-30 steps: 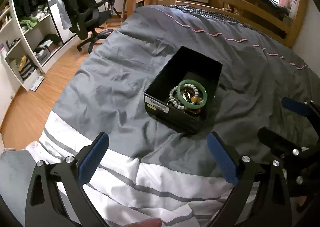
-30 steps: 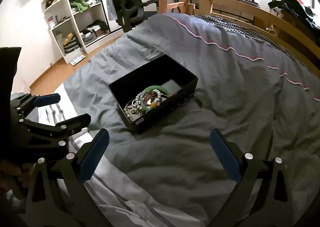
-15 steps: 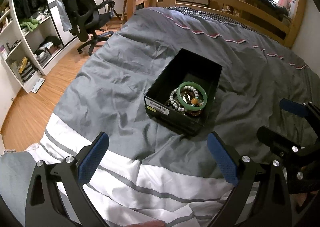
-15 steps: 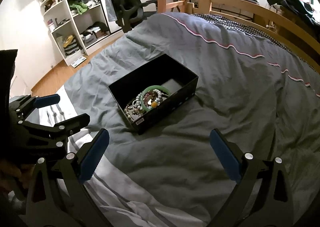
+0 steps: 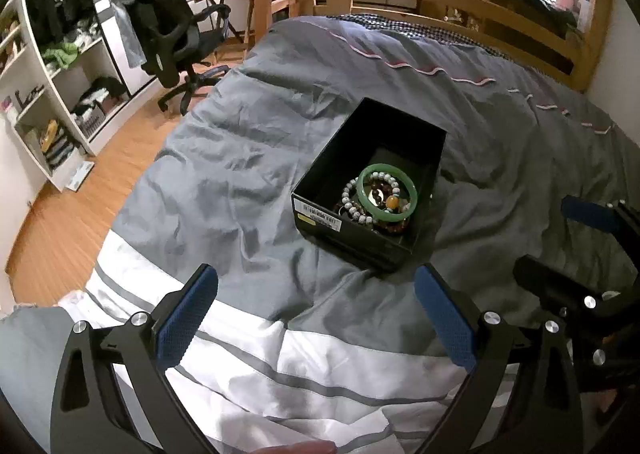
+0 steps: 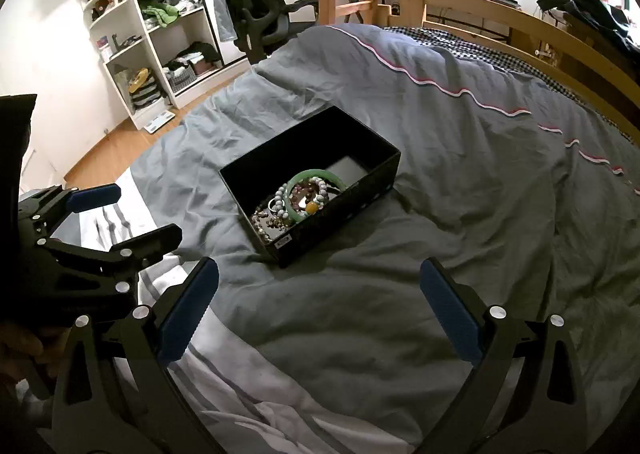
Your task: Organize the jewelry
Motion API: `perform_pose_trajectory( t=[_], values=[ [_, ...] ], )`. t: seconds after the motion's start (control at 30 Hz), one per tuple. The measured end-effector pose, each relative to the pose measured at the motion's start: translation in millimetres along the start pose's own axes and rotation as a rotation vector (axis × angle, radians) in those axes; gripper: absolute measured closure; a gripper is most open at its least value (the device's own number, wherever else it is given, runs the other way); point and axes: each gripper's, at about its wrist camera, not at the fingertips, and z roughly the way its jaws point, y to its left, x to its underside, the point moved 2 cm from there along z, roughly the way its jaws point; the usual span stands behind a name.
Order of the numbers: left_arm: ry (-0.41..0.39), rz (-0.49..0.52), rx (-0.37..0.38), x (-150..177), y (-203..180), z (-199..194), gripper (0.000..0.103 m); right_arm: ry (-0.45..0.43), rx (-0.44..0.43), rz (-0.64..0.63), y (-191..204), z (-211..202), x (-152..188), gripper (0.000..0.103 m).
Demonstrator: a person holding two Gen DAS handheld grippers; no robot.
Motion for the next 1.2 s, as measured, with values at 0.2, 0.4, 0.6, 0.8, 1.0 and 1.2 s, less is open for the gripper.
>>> perform_pose_trajectory(
  t=[0.2, 0.4, 0.6, 0.8, 1.0, 1.2],
  values=[
    [-0.001, 0.026, -0.007, 1.3, -5.9, -0.1, 0.006, -0.002, 0.001, 0.000, 0.1, -0.6, 0.0, 0.004],
    [-0.012, 0.029, -0.007, 0.2, -7.8, -2.1, 0.006, -0.006, -0.009, 0.011, -4.3, 0.3, 0.5, 0.004],
    [-0.010, 0.032, -0.008, 0.1, -8.3, -1.1, 0.006, -0.005, -0.006, 0.020, -9.3, 1.3, 0.7, 0.004],
    [-0.006, 0.029, -0.007, -0.7, -8.7, -0.3, 0.006, 0.001, -0.010, 0.010, -8.6, 2.5, 0.2, 0.004],
    [-0.007, 0.015, -0.007, 0.6, -7.2, 0.6, 0.006, 0.003, -0.012, 0.007, -7.6, 2.9, 1.0, 0.004],
    [-0.004, 0.014, -0.001, 1.1, -6.6, 1.3, 0.006, 0.004, -0.014, 0.007, -7.2, 3.3, 1.4, 0.004]
  ],
)
